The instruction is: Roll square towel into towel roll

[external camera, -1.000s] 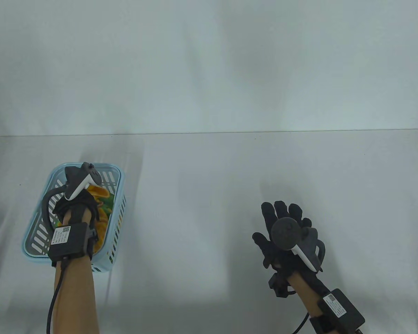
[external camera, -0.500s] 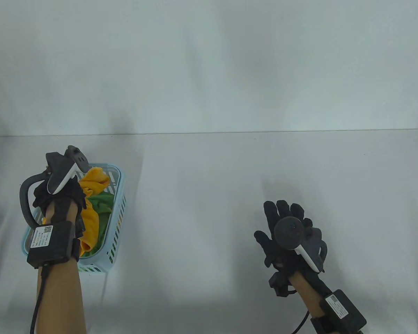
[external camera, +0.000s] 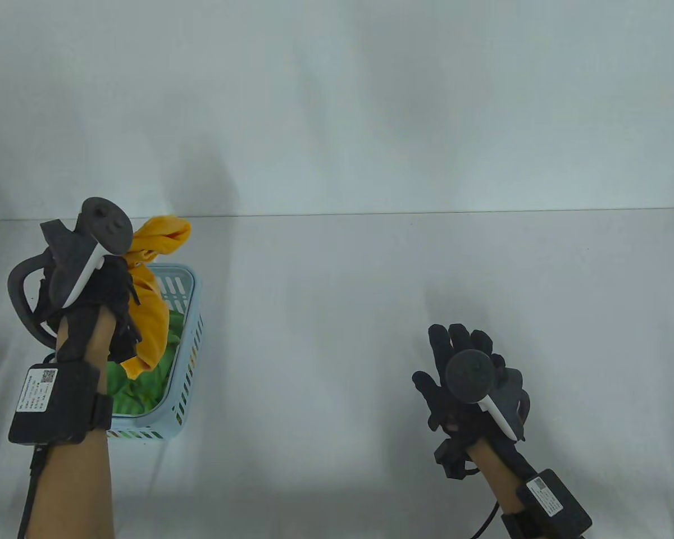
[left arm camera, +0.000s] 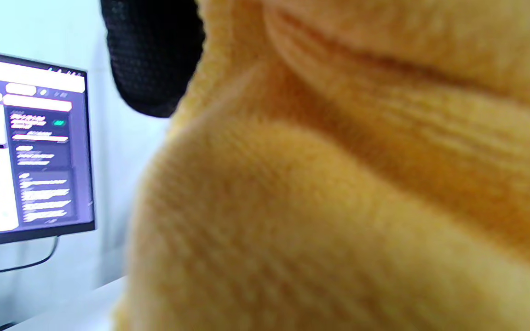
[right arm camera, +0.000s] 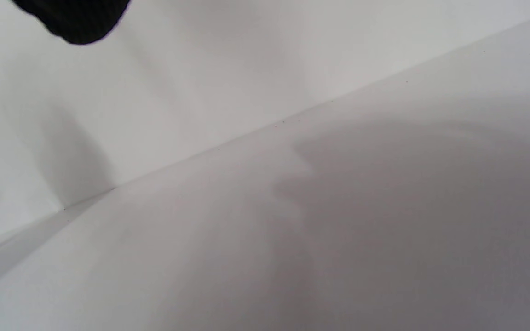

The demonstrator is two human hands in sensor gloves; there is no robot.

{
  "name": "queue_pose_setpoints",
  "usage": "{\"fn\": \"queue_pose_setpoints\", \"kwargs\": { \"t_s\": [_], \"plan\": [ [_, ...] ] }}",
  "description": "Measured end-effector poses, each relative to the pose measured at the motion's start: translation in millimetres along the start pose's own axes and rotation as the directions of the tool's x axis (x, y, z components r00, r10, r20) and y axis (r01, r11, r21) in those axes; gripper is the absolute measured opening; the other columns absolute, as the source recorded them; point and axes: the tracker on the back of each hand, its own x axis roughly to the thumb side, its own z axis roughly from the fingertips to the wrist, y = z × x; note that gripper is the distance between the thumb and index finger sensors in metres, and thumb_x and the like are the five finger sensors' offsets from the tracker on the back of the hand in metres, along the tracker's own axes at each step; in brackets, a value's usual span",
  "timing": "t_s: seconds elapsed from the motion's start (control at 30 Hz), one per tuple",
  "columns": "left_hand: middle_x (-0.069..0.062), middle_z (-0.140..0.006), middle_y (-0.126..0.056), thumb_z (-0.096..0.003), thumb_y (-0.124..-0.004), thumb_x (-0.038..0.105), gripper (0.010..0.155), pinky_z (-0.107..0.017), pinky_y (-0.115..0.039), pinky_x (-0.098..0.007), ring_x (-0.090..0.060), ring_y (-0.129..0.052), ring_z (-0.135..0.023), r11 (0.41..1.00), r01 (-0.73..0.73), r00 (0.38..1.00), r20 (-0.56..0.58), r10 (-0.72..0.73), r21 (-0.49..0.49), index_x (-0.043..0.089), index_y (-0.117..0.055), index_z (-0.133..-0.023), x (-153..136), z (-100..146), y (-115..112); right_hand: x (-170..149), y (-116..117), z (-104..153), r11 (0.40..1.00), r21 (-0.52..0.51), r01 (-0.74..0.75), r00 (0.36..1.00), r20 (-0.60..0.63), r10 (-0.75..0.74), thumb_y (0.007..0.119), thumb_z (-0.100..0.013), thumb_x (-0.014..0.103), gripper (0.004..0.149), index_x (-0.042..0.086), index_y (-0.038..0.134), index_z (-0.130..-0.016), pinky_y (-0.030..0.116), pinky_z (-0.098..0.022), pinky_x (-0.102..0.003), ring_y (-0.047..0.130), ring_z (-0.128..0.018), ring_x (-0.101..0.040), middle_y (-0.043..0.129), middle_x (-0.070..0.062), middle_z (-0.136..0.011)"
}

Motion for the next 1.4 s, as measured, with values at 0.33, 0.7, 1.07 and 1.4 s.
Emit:
{"fn": "queue_pose_setpoints", "kwargs": {
  "t_s": [0.33,0.7,1.07,1.4],
  "plan": [
    [0.005,-0.092,-0.079,-0.0405,-0.082,0.029,0.052,-0.057,-0.083,-0.044,-0.018,-0.101,-0.057,0.973,-0.227,0.941,0.266,0.208,0.040,0.034,-0.074,-0.092,62,39,24,-1,0,0,1.000,0.002,0.005,1.000,-0.006,-0.005,0.067,-0.034,0.062,0.079,0.047,0.023,-0.098,0.027,-0.075,-0.065,0.019,-0.109,-0.034,0.023,0.010,-0.114],
    [0.004,-0.092,-0.079,-0.0403,-0.082,0.028,0.052,-0.056,-0.082,-0.044,-0.019,-0.101,-0.057,0.916,-0.324,0.802,0.445,0.399,-0.238,0.033,-0.074,-0.092,117,94,-79,-3,-2,-1,1.000,-0.001,0.021,1.000,-0.021,-0.021,0.067,-0.034,0.062,0.079,0.047,0.023,-0.098,0.027,-0.075,-0.065,0.019,-0.109,-0.034,0.024,0.010,-0.114],
    [0.004,-0.092,-0.079,-0.0402,-0.082,0.028,0.052,-0.057,-0.082,-0.044,-0.019,-0.101,-0.057,0.919,-0.304,0.792,0.469,0.390,-0.251,0.033,-0.075,-0.092,110,121,-144,-7,1,-5,1.000,0.002,0.014,0.999,-0.045,-0.014,0.067,-0.034,0.061,0.078,0.047,0.024,-0.098,0.028,-0.075,-0.065,0.020,-0.109,-0.034,0.025,0.010,-0.114],
    [0.004,-0.092,-0.079,-0.0401,-0.082,0.028,0.052,-0.057,-0.082,-0.045,-0.019,-0.100,-0.058,0.896,-0.346,0.777,0.451,0.440,-0.278,0.033,-0.075,-0.091,93,127,-159,-1,5,-2,1.000,-0.027,0.013,1.000,0.001,-0.013,0.068,-0.034,0.061,0.078,0.046,0.025,-0.098,0.029,-0.075,-0.064,0.022,-0.109,-0.033,0.028,0.010,-0.113]
  ]
}}
